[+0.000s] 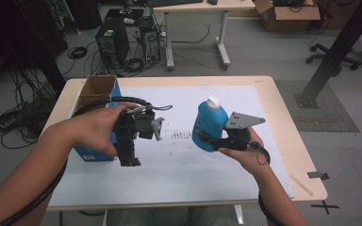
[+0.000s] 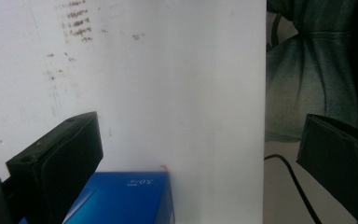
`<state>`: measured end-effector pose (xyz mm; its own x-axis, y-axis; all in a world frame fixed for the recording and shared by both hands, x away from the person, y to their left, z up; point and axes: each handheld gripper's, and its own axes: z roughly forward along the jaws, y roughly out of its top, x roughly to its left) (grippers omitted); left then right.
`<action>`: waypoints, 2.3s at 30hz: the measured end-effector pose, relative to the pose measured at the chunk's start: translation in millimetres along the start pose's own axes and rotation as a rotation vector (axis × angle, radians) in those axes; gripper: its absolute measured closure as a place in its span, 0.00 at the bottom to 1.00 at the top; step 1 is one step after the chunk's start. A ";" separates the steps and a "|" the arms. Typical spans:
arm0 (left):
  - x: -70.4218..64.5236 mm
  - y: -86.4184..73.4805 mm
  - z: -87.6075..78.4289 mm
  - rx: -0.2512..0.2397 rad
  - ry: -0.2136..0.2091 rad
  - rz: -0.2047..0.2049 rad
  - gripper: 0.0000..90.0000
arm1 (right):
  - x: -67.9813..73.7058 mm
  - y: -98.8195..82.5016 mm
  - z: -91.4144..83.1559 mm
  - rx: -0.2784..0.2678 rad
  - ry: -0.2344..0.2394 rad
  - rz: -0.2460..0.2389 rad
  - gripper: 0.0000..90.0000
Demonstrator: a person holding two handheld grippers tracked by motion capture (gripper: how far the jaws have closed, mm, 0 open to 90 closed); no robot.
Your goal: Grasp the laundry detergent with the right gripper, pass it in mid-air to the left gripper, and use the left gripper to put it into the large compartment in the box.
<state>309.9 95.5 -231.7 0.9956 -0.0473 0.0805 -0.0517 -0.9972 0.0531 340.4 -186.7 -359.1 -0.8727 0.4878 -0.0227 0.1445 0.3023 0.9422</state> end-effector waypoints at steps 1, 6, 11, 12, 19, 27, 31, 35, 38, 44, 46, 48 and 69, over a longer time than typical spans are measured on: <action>0.8 1.7 -1.4 -0.002 0.000 0.001 0.00 | 0.0 0.6 -2.1 -0.001 0.009 -0.004 0.49; 5.6 8.8 -5.9 0.008 0.002 0.007 0.00 | 2.0 0.7 -10.0 0.002 0.047 -0.038 0.49; 10.6 13.4 -9.3 -0.003 0.002 0.007 0.00 | 7.6 -0.3 -13.8 0.004 0.087 -0.063 0.49; 11.8 14.1 -9.9 -0.005 0.003 0.009 0.00 | 8.8 -0.1 -14.0 0.006 0.096 -0.071 0.49; 17.0 16.8 -12.5 -0.017 0.004 0.021 0.00 | 16.8 -1.0 -11.5 0.018 0.156 -0.107 0.49; 19.0 18.1 -12.2 -0.018 0.002 0.028 0.00 | 20.1 -7.7 -6.5 0.031 0.240 -0.135 0.49; 19.2 19.3 -12.7 -0.020 0.001 0.032 0.00 | 22.4 -10.3 -3.1 0.034 0.276 -0.146 0.49; 18.8 21.9 -14.4 -0.022 0.003 0.040 0.00 | 23.9 -12.7 0.6 0.040 0.308 -0.154 0.49; 19.0 23.3 -15.0 -0.021 0.004 0.048 0.00 | 25.9 -14.5 3.5 0.043 0.342 -0.156 0.49; 19.3 26.4 -13.8 -0.026 0.003 0.055 0.00 | 28.1 -15.9 8.1 0.046 0.384 -0.166 0.49; 19.3 28.2 -13.1 -0.021 0.000 0.062 0.00 | 28.7 -16.6 10.1 0.048 0.400 -0.166 0.49; 19.2 29.5 -11.8 -0.021 -0.006 0.061 0.00 | 29.1 -17.0 12.3 0.052 0.416 -0.170 0.49; 17.9 39.6 -5.9 -0.021 -0.029 0.078 0.00 | 36.4 -14.0 40.5 0.050 0.485 -0.182 0.49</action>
<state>325.2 55.5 -222.3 0.9903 -0.1267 0.0563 -0.1305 -0.9891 0.0684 325.5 -140.0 -386.6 -0.9998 -0.0079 -0.0162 -0.0180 0.3915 0.9200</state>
